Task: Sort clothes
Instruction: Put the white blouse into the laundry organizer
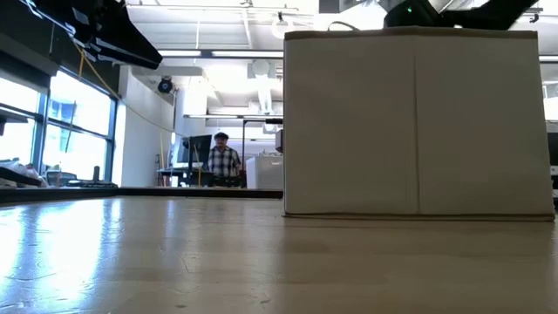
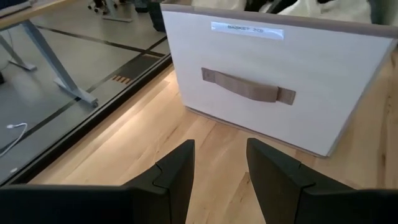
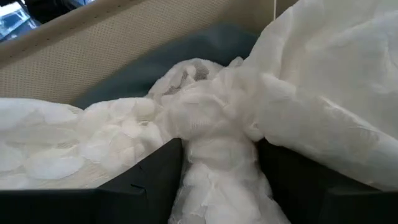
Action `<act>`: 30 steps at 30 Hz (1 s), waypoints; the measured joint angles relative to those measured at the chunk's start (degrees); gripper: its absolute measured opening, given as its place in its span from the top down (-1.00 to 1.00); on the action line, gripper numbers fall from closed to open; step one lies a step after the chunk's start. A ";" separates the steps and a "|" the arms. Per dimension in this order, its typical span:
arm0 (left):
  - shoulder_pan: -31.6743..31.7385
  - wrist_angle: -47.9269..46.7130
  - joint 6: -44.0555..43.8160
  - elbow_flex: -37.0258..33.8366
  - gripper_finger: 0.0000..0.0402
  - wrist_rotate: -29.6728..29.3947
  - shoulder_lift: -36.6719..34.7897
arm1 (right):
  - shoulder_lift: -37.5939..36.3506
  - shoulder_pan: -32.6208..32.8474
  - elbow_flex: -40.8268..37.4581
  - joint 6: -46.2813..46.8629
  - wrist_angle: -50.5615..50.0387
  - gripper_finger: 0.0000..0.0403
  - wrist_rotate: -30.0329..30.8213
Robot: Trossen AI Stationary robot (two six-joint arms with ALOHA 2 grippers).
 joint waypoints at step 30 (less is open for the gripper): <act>0.21 0.02 -0.13 0.00 0.28 -0.98 0.00 | -1.12 -5.92 5.72 3.44 -9.08 -0.06 4.34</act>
